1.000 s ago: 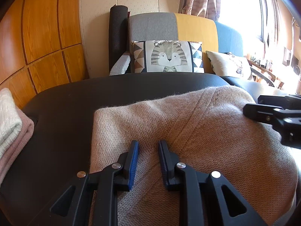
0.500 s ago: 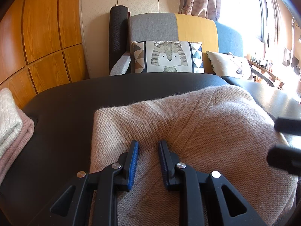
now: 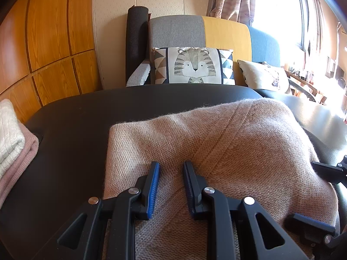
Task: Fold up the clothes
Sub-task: 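Press the folded sweater flat with both open grippers, then grasp the folded sweater end with the right gripper and lift it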
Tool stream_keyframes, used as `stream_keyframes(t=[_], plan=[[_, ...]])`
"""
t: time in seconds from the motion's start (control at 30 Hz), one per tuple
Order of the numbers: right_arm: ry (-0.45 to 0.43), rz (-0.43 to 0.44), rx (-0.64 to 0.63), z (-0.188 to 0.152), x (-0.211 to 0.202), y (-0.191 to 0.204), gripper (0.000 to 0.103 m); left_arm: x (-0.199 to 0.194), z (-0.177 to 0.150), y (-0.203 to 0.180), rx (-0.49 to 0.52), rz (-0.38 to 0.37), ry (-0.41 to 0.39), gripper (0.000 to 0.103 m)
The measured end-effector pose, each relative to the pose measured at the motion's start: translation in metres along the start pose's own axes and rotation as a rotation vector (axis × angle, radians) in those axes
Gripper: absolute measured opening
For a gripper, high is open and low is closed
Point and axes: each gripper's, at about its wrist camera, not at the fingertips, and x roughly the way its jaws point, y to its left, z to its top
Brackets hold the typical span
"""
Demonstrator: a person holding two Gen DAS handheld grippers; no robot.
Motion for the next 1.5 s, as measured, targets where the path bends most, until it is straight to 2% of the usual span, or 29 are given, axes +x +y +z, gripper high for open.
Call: stream_keyframes(t=[0.07, 0.2, 0.37, 0.4, 0.47, 0.6, 0.7, 0.8, 0.93, 1.03, 1.13, 1.3, 1.4, 1.43, 1.5], plan=[[0.018, -0.01, -0.04, 0.0, -0.001, 0.004, 0.077, -0.005, -0.001, 0.003, -0.019, -0.011, 0.009, 0.024], [0.02, -0.007, -0.044, -0.002, -0.002, 0.002, 0.078, -0.017, -0.009, 0.018, -0.085, -0.031, 0.045, 0.024], [-0.008, 0.035, 0.017, 0.003, -0.013, -0.006, 0.078, -0.027, -0.025, 0.021, -0.052, -0.008, 0.045, 0.024], [-0.034, 0.061, 0.044, 0.003, -0.021, -0.009, 0.077, -0.029, -0.028, 0.02, -0.043, -0.003, 0.04, 0.024], [-0.061, 0.101, 0.092, 0.002, -0.032, -0.015, 0.057, -0.033, -0.036, 0.021, -0.043, 0.005, 0.024, 0.024], [-0.02, 0.124, 0.105, -0.002, -0.033, -0.021, 0.055, -0.043, -0.045, 0.023, -0.073, 0.003, 0.016, 0.024], [0.028, 0.084, 0.05, -0.011, -0.026, -0.019, 0.055, -0.046, -0.05, 0.023, -0.041, -0.006, 0.009, 0.024], [0.037, 0.08, 0.017, -0.02, -0.021, -0.019, 0.055, -0.046, -0.052, 0.021, 0.006, -0.004, -0.001, 0.024], [0.034, 0.169, 0.087, -0.015, -0.031, -0.036, 0.058, -0.055, -0.039, 0.033, -0.015, -0.035, 0.027, 0.024], [0.003, 0.214, 0.196, -0.013, -0.044, -0.058, 0.059, -0.065, -0.028, 0.055, -0.058, -0.011, 0.025, 0.024], [-0.022, 0.236, 0.323, -0.013, -0.051, -0.082, 0.072, -0.067, -0.021, 0.086, -0.135, -0.057, 0.035, 0.027], [0.051, 0.298, 0.478, -0.016, -0.038, -0.11, 0.073, -0.046, -0.019, 0.127, -0.319, -0.244, 0.146, 0.033], [0.101, 0.352, 0.596, -0.02, -0.025, -0.126, 0.073, -0.036, -0.02, 0.139, -0.418, -0.352, 0.163, 0.053], [0.118, 0.375, 0.625, -0.02, -0.019, -0.131, 0.074, -0.032, -0.02, 0.141, -0.444, -0.381, 0.169, 0.065], [0.154, 0.415, 0.668, -0.022, -0.009, -0.139, 0.075, -0.022, -0.02, 0.146, -0.495, -0.428, 0.193, 0.074]])
